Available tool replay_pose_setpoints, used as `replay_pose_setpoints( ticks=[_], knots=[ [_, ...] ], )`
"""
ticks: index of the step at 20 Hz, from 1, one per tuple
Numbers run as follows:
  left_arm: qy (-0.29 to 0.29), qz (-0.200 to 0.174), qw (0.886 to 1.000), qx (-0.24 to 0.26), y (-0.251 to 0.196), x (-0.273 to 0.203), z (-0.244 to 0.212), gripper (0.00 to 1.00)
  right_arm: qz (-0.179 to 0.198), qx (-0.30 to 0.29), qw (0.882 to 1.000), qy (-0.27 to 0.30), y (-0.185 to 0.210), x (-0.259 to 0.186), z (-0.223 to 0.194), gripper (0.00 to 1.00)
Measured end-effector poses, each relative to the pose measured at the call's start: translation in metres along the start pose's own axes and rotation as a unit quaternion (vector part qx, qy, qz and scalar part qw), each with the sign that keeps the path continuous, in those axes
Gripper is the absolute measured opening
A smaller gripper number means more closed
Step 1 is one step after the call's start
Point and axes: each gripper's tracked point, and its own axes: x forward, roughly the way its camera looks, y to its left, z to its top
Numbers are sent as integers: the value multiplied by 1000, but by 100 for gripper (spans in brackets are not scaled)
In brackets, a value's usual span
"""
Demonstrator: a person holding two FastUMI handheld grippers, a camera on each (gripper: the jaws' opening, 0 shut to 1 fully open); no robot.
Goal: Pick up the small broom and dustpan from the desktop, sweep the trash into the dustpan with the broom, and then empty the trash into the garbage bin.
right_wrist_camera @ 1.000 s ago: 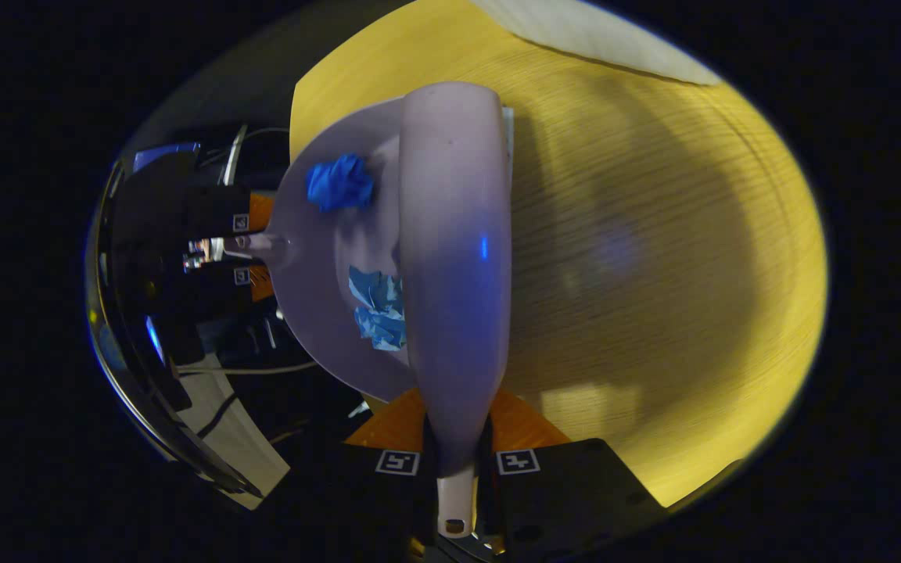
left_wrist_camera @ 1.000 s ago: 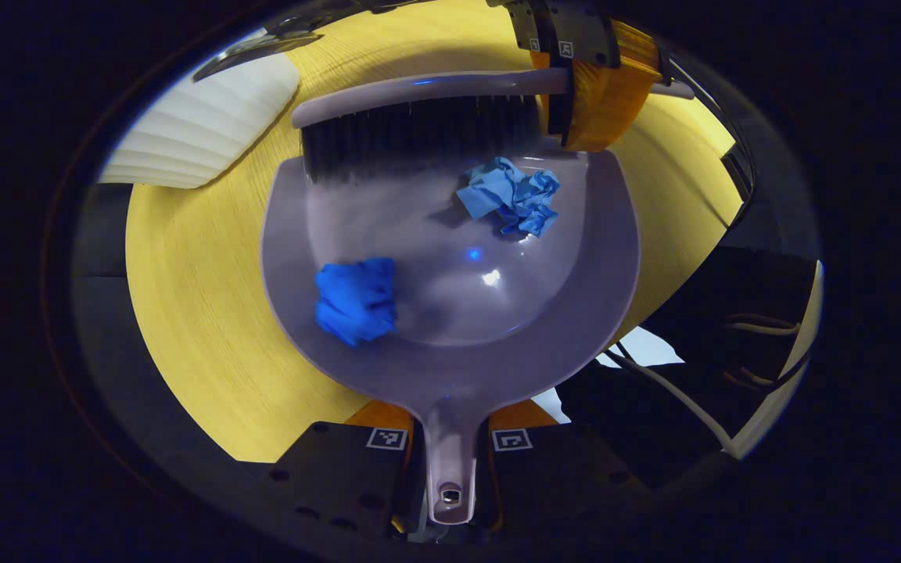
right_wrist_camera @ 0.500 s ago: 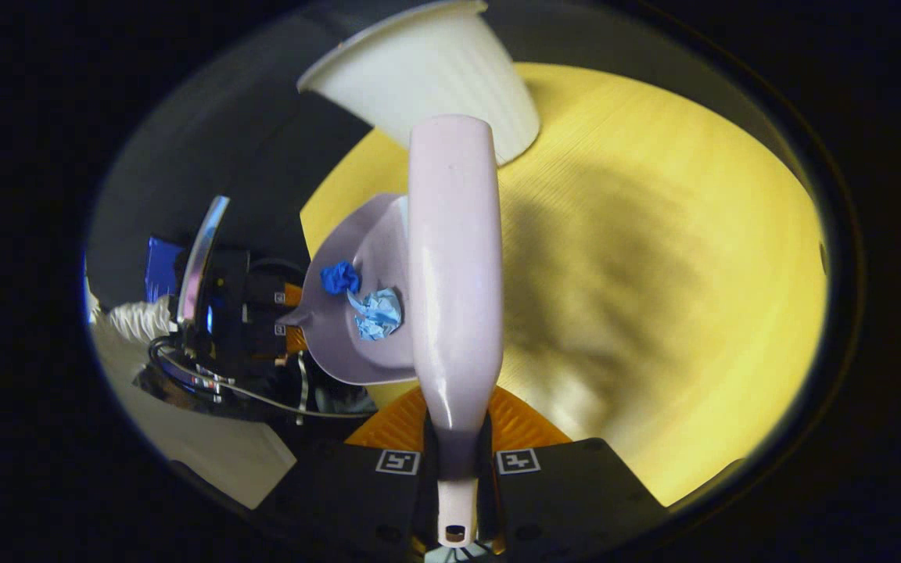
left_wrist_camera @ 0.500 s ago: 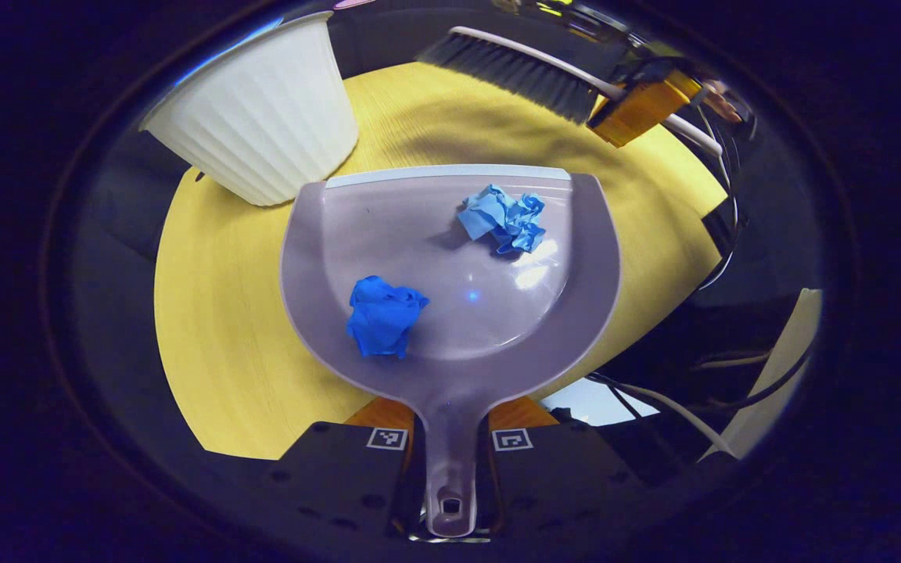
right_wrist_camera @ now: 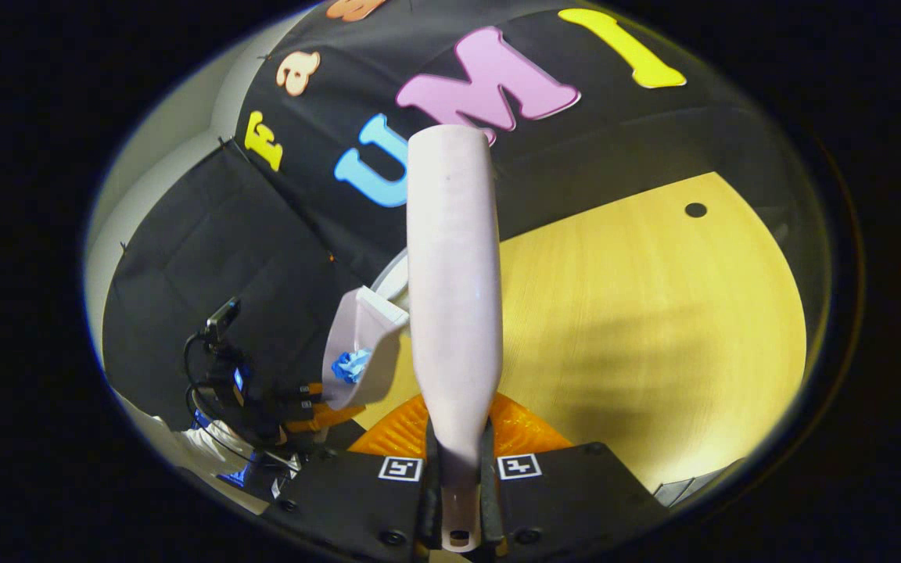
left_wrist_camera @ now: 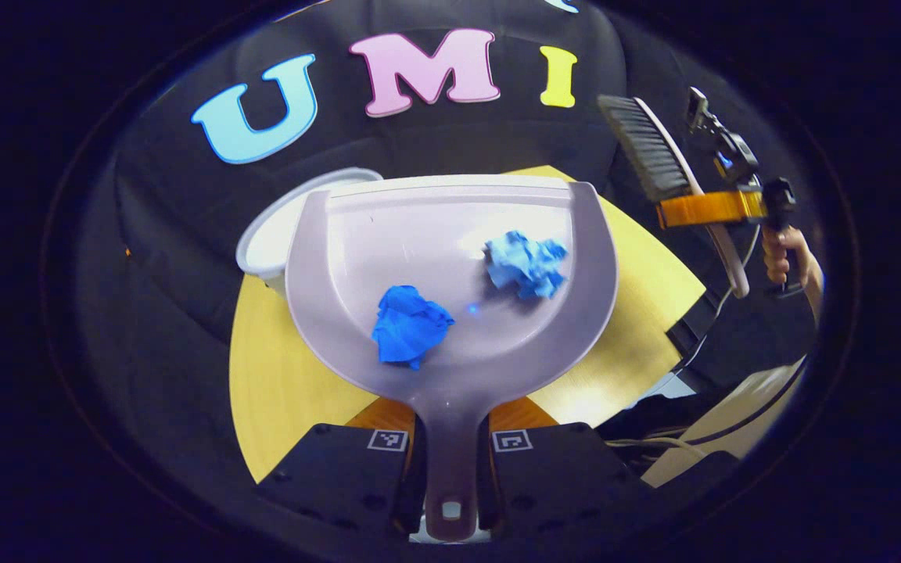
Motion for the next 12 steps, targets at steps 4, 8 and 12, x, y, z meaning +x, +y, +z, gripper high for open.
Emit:
replay_pose_setpoints(
  ticks=[4,8,12],
  knots=[
    [-12,85,995,54,66,3,38,23,-3,-4,999,-46,4,-11,-46,20],
    [23,184,972,144,147,-10,67,22,-10,-1,998,-61,0,-15,-46,21],
    [101,273,916,277,206,-23,78,24,-20,1,998,-52,1,-13,-48,20]
  ],
)
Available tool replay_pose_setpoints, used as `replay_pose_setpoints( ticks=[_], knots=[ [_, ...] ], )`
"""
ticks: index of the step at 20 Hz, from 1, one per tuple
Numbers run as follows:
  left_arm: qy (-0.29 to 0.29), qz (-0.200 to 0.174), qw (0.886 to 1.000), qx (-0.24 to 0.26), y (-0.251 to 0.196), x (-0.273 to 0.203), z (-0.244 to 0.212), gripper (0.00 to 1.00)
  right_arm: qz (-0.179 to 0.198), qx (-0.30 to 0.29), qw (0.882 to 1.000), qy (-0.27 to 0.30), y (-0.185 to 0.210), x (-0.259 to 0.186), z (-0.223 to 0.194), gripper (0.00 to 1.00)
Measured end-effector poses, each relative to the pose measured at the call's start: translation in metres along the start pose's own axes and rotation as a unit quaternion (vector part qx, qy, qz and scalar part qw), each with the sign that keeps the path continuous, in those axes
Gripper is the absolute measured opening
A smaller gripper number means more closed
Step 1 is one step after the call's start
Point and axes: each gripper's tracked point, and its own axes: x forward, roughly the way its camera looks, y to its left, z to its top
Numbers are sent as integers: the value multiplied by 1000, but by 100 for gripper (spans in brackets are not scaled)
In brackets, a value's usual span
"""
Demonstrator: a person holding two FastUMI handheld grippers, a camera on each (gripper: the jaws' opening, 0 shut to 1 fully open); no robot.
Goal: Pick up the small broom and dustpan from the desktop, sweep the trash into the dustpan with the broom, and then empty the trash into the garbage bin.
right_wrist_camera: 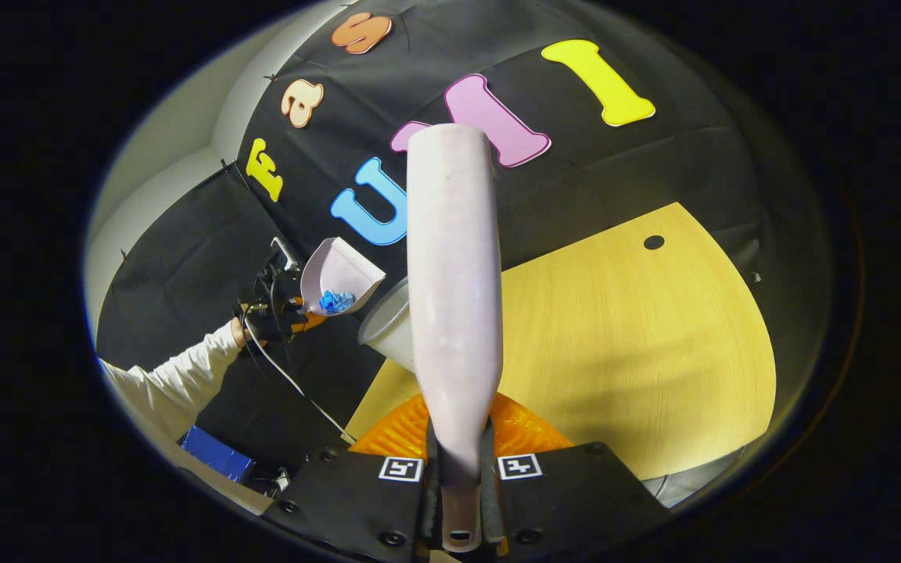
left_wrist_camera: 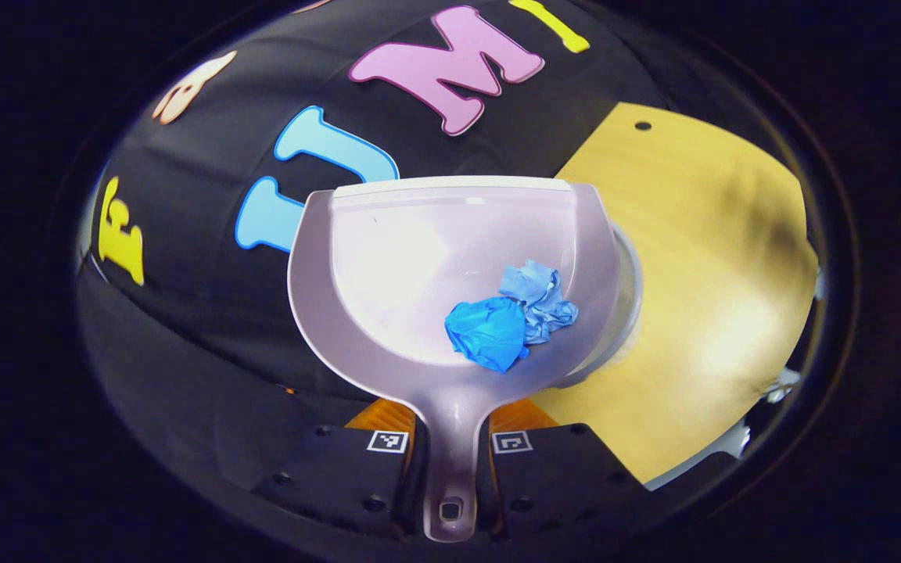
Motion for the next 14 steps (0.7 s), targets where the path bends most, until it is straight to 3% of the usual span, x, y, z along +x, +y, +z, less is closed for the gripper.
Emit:
replay_pose_setpoints(
  ticks=[2,4,7,9,10,11,14],
  knots=[
    [24,54,993,101,24,0,-3,23,-1,2,1000,0,-5,-10,-3,21],
    [47,93,975,197,43,-8,-7,23,-2,4,1000,2,-8,-14,-10,20],
    [67,157,925,339,55,-11,-9,23,-1,1,1000,10,-8,-11,-14,20],
    [75,180,899,392,66,-9,-12,23,-2,-7,1000,17,-7,-9,-17,20],
    [73,185,896,397,69,-9,-14,24,-2,-11,1000,21,-7,-10,-19,20],
    [67,186,902,384,70,-9,-13,23,-3,-15,1000,24,-7,-11,-20,20],
    [18,183,942,280,58,-12,-3,23,-11,-18,1000,23,-9,-13,-18,20]
  ],
)
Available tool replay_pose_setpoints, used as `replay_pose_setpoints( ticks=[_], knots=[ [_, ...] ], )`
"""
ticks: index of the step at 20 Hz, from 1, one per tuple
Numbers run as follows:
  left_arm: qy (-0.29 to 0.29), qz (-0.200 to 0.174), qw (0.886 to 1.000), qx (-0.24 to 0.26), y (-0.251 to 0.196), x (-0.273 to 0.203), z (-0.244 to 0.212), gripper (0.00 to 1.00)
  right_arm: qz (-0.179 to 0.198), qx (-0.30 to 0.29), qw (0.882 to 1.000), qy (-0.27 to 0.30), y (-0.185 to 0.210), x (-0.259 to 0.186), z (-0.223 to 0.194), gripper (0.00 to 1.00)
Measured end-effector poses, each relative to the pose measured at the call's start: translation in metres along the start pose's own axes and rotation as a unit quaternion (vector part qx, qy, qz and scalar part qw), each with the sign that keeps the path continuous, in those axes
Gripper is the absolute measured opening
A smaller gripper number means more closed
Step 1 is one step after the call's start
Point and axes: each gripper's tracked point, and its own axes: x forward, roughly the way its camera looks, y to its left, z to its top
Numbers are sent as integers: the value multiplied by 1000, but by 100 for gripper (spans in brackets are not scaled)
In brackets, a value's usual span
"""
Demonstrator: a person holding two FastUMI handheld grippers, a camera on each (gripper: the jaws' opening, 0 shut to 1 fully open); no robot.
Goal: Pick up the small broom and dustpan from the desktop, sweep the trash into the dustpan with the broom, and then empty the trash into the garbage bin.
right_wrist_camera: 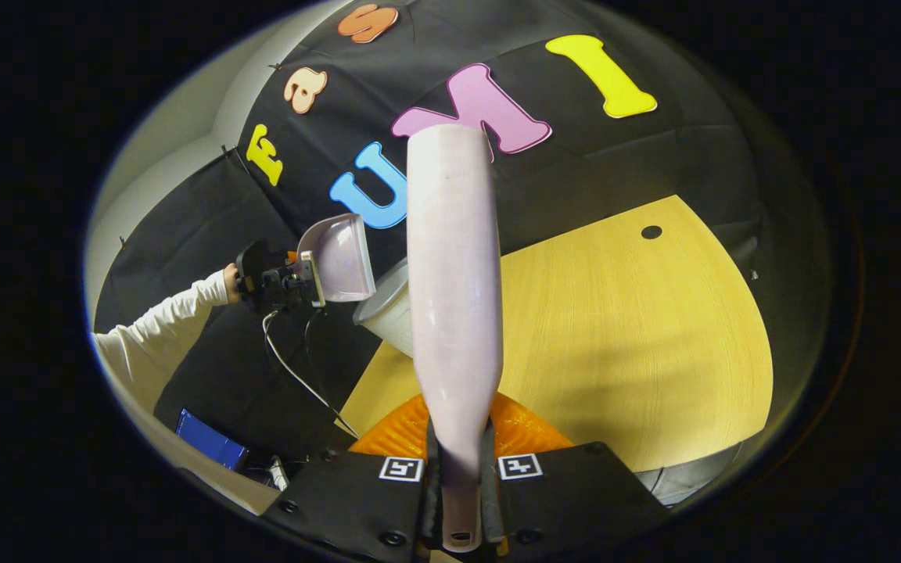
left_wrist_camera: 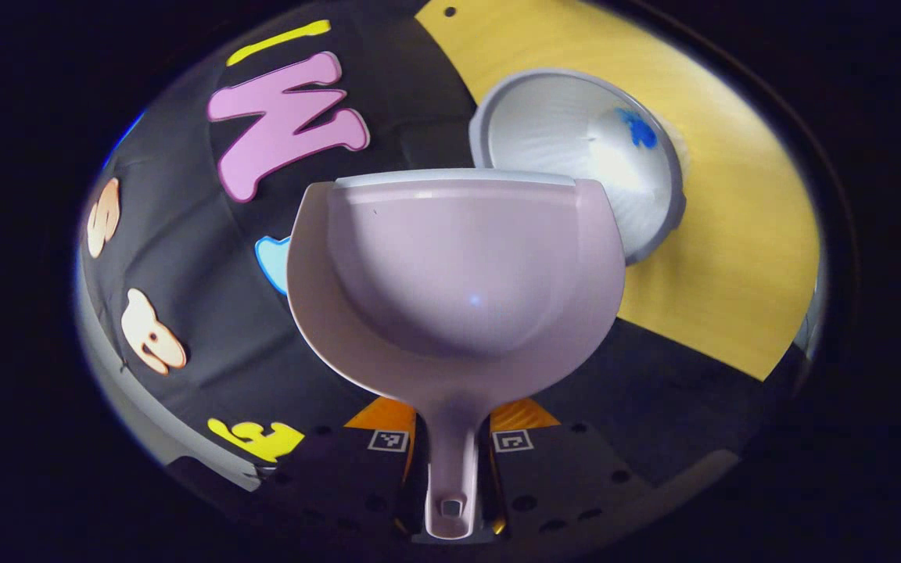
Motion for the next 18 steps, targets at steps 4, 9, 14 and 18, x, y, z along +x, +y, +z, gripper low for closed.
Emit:
replay_pose_setpoints(
  ticks=[4,9,14,18],
  knots=[
    [-96,4,973,-209,33,-60,51,22,-26,-31,999,-22,6,-12,21,21],
    [-216,-47,868,-444,64,-122,108,22,-75,-106,988,-83,32,-32,90,20],
    [-256,-257,697,-618,26,-161,208,22,-169,-108,975,-94,22,-24,122,20],
    [-155,-389,632,-652,-59,-143,258,22,-233,-45,970,53,-31,13,34,20]
  ],
)
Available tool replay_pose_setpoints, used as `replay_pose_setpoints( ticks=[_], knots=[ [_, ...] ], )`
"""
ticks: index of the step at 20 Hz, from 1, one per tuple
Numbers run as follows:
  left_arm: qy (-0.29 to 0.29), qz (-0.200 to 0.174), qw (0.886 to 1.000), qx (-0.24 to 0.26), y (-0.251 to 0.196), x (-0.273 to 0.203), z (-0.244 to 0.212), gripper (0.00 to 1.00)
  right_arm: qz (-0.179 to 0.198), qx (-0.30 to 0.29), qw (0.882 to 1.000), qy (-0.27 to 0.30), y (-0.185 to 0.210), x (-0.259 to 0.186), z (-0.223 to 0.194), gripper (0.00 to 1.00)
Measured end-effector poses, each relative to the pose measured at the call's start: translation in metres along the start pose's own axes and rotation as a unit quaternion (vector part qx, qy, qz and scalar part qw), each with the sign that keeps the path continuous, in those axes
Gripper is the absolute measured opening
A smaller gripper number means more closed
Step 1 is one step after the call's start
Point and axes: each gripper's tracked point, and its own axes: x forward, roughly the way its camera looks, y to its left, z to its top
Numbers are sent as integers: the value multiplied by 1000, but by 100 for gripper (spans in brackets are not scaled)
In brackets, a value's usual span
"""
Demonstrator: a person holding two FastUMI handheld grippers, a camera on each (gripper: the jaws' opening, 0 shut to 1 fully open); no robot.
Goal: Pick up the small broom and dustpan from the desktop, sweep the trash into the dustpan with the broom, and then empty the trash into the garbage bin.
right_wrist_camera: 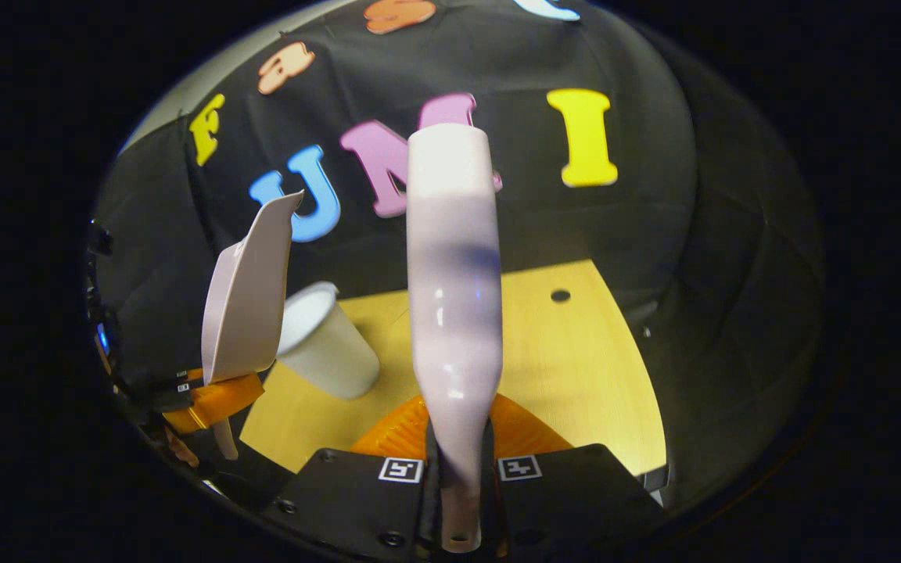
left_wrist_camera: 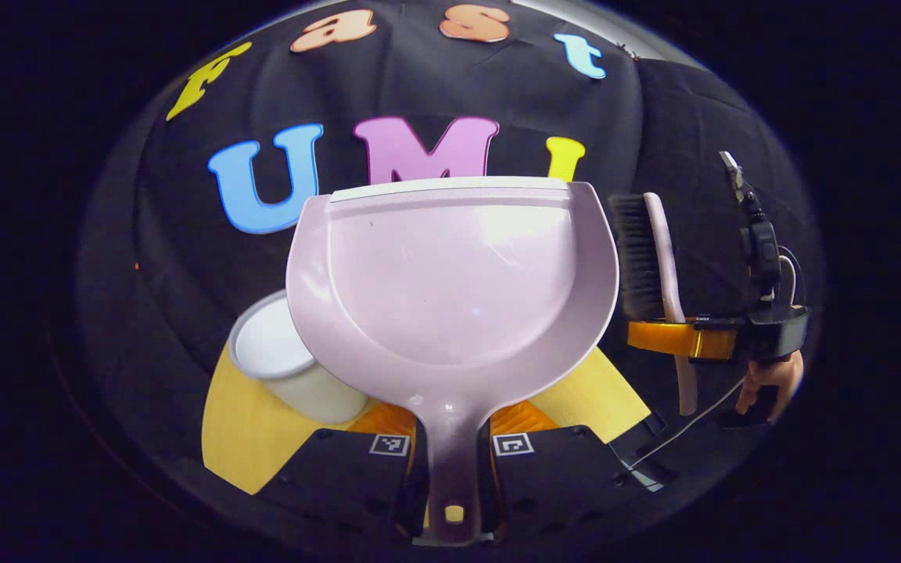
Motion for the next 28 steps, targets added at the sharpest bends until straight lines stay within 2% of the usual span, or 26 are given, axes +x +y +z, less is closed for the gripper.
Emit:
replay_pose_setpoints(
  ticks=[2,5,7,9,13,17,23,25,28],
  knots=[
    [63,32,998,2,3,32,-37,22,-20,7,996,90,-8,49,-52,20],
    [175,17,983,-50,-7,57,-74,23,-44,30,977,204,-15,99,-119,21],
    [235,17,970,-53,-5,64,-87,23,-57,26,962,266,-17,122,-147,20],
    [282,27,957,-54,-4,59,-79,23,-73,22,949,305,-19,135,-155,21],
    [345,30,931,-117,-7,53,-53,22,-112,-2,934,340,-37,156,-169,21],
    [367,57,925,-79,-12,49,-44,23,-142,-42,923,355,-50,165,-186,21],
    [378,49,921,-75,-6,59,-38,24,-140,-26,918,370,-36,171,-200,21],
    [395,47,915,-70,-5,59,-43,27,-149,-22,914,377,-38,173,-201,21],
    [400,36,913,-74,-9,64,-44,26,-145,-13,912,384,-36,175,-203,24]
  ],
)
